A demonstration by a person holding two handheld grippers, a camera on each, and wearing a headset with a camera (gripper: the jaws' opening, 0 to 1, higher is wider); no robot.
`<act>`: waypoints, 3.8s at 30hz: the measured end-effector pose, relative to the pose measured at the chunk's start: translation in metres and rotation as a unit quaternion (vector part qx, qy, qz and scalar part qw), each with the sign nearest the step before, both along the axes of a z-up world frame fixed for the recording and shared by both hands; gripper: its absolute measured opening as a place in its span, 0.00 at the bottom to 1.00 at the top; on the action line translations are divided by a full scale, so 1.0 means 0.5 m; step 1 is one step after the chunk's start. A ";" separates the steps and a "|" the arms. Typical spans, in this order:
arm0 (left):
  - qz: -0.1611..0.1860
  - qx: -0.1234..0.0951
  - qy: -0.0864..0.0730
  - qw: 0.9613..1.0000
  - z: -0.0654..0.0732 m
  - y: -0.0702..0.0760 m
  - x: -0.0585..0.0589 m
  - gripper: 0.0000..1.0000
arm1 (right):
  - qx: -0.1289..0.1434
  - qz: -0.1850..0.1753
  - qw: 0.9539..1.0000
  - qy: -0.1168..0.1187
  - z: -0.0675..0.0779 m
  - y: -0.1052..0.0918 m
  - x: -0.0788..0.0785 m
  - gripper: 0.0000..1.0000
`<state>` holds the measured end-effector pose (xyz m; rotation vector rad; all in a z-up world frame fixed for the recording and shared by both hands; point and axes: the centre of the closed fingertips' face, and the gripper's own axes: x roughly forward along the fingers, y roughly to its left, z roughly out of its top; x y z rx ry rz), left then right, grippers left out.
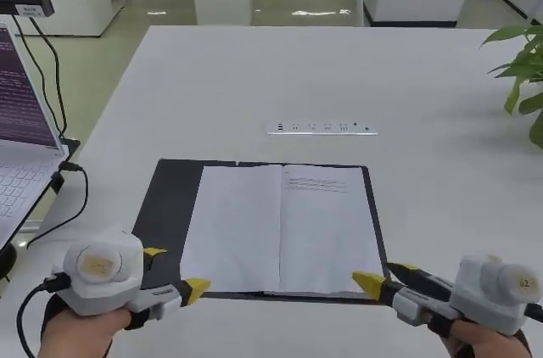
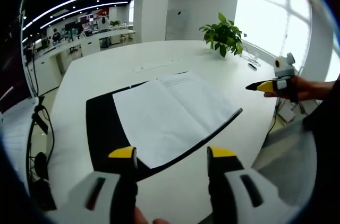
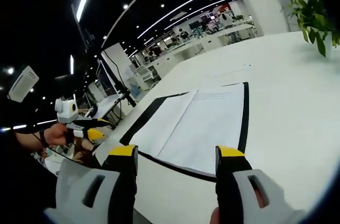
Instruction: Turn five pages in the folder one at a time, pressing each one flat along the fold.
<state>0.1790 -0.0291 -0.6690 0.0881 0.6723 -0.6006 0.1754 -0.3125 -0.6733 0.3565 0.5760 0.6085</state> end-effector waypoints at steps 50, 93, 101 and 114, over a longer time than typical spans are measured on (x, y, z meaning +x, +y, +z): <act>0.029 -0.058 -0.003 0.998 0.054 -0.059 -0.019 0.73 | -0.061 0.039 0.997 0.009 -0.010 -0.035 -0.073 0.77; -0.182 -0.029 0.050 0.982 -0.020 -0.375 0.052 0.79 | -0.057 0.012 0.998 0.029 -0.032 -0.073 -0.085 0.77; -0.223 -0.007 0.065 0.973 -0.053 -0.422 0.032 0.78 | -0.052 0.009 0.998 0.035 -0.039 -0.082 -0.088 0.77; -0.220 0.000 0.070 0.973 -0.098 -0.505 0.075 0.77 | -0.049 0.017 0.998 0.042 -0.049 -0.081 -0.093 0.77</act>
